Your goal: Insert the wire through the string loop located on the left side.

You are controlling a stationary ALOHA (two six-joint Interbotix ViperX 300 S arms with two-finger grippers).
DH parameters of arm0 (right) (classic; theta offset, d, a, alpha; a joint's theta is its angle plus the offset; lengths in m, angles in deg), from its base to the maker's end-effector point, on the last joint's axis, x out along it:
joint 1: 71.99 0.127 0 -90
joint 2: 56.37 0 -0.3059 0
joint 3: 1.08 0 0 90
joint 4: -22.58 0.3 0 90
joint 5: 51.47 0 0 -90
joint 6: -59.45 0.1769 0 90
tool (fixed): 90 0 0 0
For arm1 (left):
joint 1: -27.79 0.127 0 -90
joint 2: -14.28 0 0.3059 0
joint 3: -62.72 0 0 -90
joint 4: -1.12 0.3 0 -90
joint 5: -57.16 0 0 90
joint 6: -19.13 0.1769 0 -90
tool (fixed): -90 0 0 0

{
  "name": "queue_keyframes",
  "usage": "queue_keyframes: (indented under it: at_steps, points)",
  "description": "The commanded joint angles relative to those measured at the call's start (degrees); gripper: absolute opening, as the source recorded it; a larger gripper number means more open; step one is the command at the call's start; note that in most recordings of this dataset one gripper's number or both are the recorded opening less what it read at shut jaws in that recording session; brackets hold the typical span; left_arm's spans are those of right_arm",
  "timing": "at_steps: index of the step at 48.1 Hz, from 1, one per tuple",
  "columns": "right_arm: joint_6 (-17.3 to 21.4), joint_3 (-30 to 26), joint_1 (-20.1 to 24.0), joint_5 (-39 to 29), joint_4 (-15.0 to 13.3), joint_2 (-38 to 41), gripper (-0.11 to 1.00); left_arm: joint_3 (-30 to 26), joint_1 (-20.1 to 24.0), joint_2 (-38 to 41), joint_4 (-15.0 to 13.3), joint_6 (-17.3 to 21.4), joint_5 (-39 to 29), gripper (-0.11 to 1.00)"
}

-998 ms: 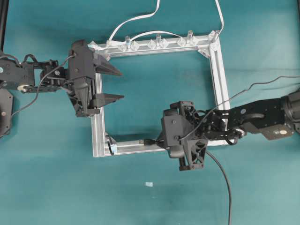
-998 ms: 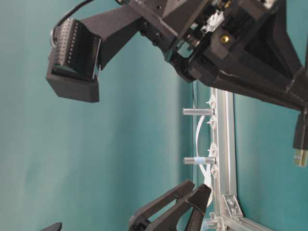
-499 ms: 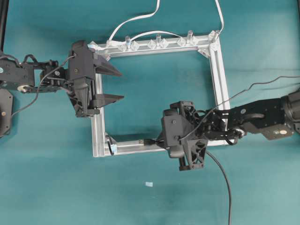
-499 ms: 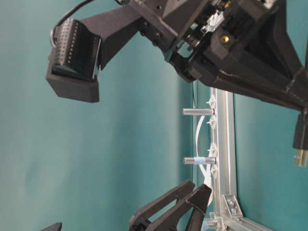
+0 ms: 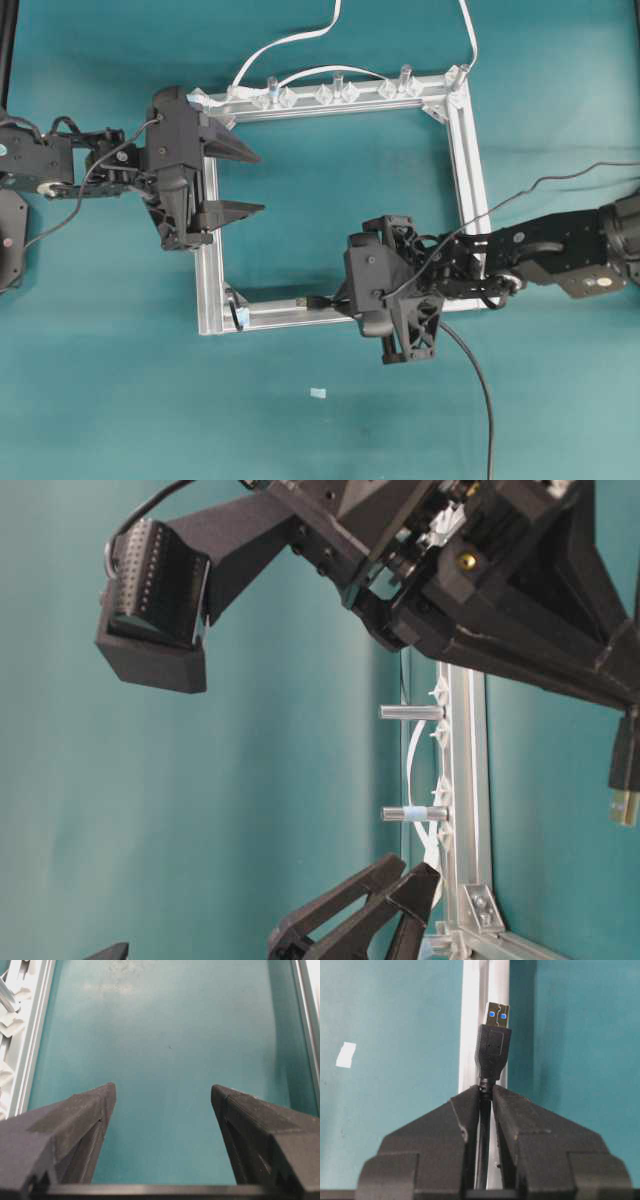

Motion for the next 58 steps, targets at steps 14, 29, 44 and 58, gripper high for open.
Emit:
queue_keyframes:
  at_steps: [14, 29, 44, 58]
  points:
    - [0.0, -1.2, -0.2, 0.2, -0.1, -0.7, 0.13, -0.4, -0.7, -1.1, 0.2, -0.1, 0.3, 0.8]
    - [0.0, -1.9, -0.1, 0.2, -0.2, -0.5, 0.13, -0.3, -1.1, -1.1, 0.2, -0.1, -0.9, 0.8]
    - [0.0, -6.4, -0.1, -1.6, -0.4, 2.8, 0.13, 3.5, -2.1, -6.8, 0.2, -0.1, -5.2, 0.8]
    - [0.0, -11.0, -0.1, -2.0, -1.0, 6.0, 0.13, 7.5, -5.4, -14.2, 0.1, -0.2, -12.1, 0.8]
